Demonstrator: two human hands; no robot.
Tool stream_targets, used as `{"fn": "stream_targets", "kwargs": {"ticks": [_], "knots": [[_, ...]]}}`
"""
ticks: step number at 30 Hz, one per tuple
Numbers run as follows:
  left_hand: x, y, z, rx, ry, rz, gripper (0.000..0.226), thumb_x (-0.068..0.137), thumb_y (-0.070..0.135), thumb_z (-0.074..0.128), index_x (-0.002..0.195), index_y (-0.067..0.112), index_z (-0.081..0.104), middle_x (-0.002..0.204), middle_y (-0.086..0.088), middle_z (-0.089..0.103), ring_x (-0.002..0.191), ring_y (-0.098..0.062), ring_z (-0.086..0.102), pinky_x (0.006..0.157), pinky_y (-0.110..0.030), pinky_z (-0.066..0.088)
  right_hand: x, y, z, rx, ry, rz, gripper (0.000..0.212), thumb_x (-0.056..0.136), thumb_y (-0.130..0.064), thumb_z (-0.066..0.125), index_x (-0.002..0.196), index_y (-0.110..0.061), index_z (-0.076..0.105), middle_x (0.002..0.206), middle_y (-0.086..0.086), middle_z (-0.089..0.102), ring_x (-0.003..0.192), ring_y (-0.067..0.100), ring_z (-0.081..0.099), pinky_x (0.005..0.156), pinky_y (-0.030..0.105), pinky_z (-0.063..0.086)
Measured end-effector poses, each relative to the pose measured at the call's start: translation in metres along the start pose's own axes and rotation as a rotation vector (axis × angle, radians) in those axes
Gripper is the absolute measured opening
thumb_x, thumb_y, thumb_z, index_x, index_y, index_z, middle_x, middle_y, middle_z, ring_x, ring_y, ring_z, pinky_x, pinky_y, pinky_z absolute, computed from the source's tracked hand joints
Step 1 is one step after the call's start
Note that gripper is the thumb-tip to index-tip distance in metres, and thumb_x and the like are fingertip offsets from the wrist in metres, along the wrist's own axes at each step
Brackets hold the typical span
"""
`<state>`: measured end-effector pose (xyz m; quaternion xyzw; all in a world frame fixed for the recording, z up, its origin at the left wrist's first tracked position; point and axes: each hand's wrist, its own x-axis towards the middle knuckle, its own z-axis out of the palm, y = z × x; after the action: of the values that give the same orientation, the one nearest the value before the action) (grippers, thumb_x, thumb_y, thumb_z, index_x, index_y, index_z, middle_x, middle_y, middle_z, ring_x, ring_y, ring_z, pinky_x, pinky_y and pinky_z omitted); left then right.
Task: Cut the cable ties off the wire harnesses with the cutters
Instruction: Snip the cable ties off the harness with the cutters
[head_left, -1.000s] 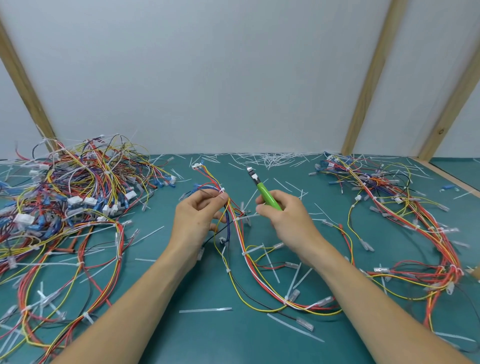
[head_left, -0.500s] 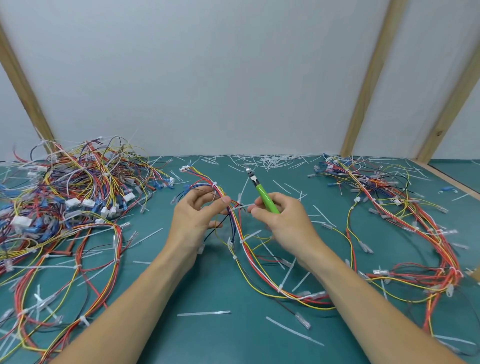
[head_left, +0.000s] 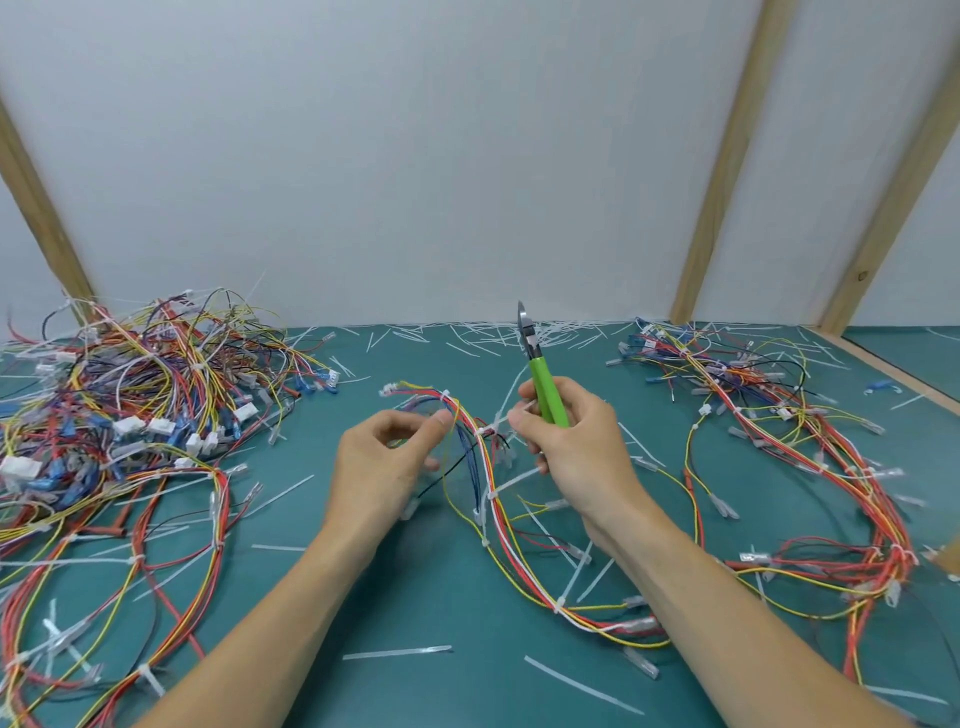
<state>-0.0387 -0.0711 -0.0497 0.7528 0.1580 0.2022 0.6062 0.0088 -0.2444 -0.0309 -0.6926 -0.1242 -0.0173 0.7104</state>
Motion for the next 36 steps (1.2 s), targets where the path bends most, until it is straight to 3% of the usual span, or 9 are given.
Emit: {"fn": "stream_targets", "kwargs": {"ticks": [2,4,6,10,16,22,28,32,36], "knots": [[0.003,-0.003,-0.004,0.213,0.195,0.07,0.043,0.081,0.062,0.071,0.071,0.02,0.064,0.065,0.009,0.064,0.054,-0.009,0.053,0.056,-0.03,0.039,0.001,0.0,-0.001,0.014,0.015,-0.002,0.016,0.091,0.001,0.07,0.097,-0.013,0.066,0.069,-0.007,0.059,0.051,-0.003,0.054,0.05,0.012,0.042],[0.005,-0.002,-0.008,0.208,0.265,0.239,0.04,0.086,0.054,0.07,0.065,0.021,0.062,0.057,0.013,0.055,0.053,-0.01,0.045,0.056,-0.029,0.037,0.001,0.001,-0.003,0.012,0.016,0.004,0.015,0.091,-0.001,0.07,0.099,-0.013,0.066,0.071,-0.007,0.059,0.051,-0.003,0.054,0.049,0.013,0.042],[0.003,0.001,-0.005,0.085,0.086,0.272,0.035,0.092,0.042,0.068,0.064,0.021,0.068,0.054,0.013,0.057,0.048,-0.008,0.04,0.048,-0.02,0.033,0.001,0.002,-0.003,-0.011,0.02,-0.004,0.015,0.091,-0.003,0.071,0.099,-0.015,0.067,0.071,-0.008,0.061,0.053,-0.003,0.055,0.051,0.013,0.042],[-0.011,0.005,0.007,-0.018,-0.344,0.035,0.024,0.094,0.038,0.065,0.079,0.024,0.077,0.063,-0.001,0.066,0.045,-0.018,0.032,0.043,-0.02,0.028,0.001,0.003,-0.002,-0.012,-0.009,-0.013,0.015,0.091,-0.005,0.072,0.098,-0.017,0.067,0.074,-0.005,0.063,0.056,0.0,0.056,0.055,0.015,0.042],[-0.006,0.003,0.0,-0.182,-0.334,-0.063,0.017,0.09,0.038,0.068,0.094,0.026,0.081,0.09,0.001,0.077,0.044,-0.011,0.038,0.044,-0.018,0.028,-0.002,0.005,0.0,-0.013,-0.121,-0.037,0.015,0.092,-0.008,0.072,0.098,-0.02,0.068,0.07,-0.012,0.062,0.056,0.013,0.047,0.049,0.027,0.04],[-0.001,0.0,-0.002,-0.175,-0.472,-0.181,0.025,0.083,0.042,0.07,0.069,0.024,0.076,0.044,0.01,0.052,0.037,-0.009,0.025,0.048,-0.026,0.018,-0.004,0.005,0.002,0.009,-0.201,-0.048,0.016,0.092,-0.004,0.072,0.101,-0.017,0.068,0.071,-0.009,0.062,0.056,0.011,0.047,0.049,0.026,0.042],[-0.001,-0.003,-0.001,-0.24,-0.523,-0.182,0.04,0.073,0.044,0.076,0.102,0.017,0.08,0.076,0.011,0.067,0.041,-0.007,0.034,0.045,-0.021,0.02,-0.005,0.003,0.002,0.019,-0.203,-0.042,0.015,0.093,-0.002,0.07,0.103,-0.013,0.067,0.068,-0.009,0.06,0.056,0.01,0.049,0.049,0.024,0.043],[0.002,-0.004,-0.001,-0.308,-0.455,-0.19,0.038,0.068,0.044,0.081,0.096,0.019,0.081,0.079,0.008,0.07,0.045,-0.007,0.043,0.043,-0.018,0.026,-0.003,0.002,0.001,0.024,-0.121,-0.022,0.013,0.093,-0.009,0.072,0.105,-0.012,0.068,0.062,-0.012,0.059,0.056,0.01,0.05,0.048,0.023,0.043],[0.003,-0.003,0.0,-0.38,-0.349,-0.138,0.024,0.072,0.038,0.079,0.086,0.019,0.082,0.069,0.009,0.065,0.043,-0.008,0.043,0.042,-0.018,0.031,-0.003,0.0,-0.002,0.017,-0.083,-0.02,0.007,0.096,-0.025,0.07,0.101,-0.021,0.07,0.083,-0.004,0.075,0.059,0.011,0.052,0.05,0.024,0.043]]}}
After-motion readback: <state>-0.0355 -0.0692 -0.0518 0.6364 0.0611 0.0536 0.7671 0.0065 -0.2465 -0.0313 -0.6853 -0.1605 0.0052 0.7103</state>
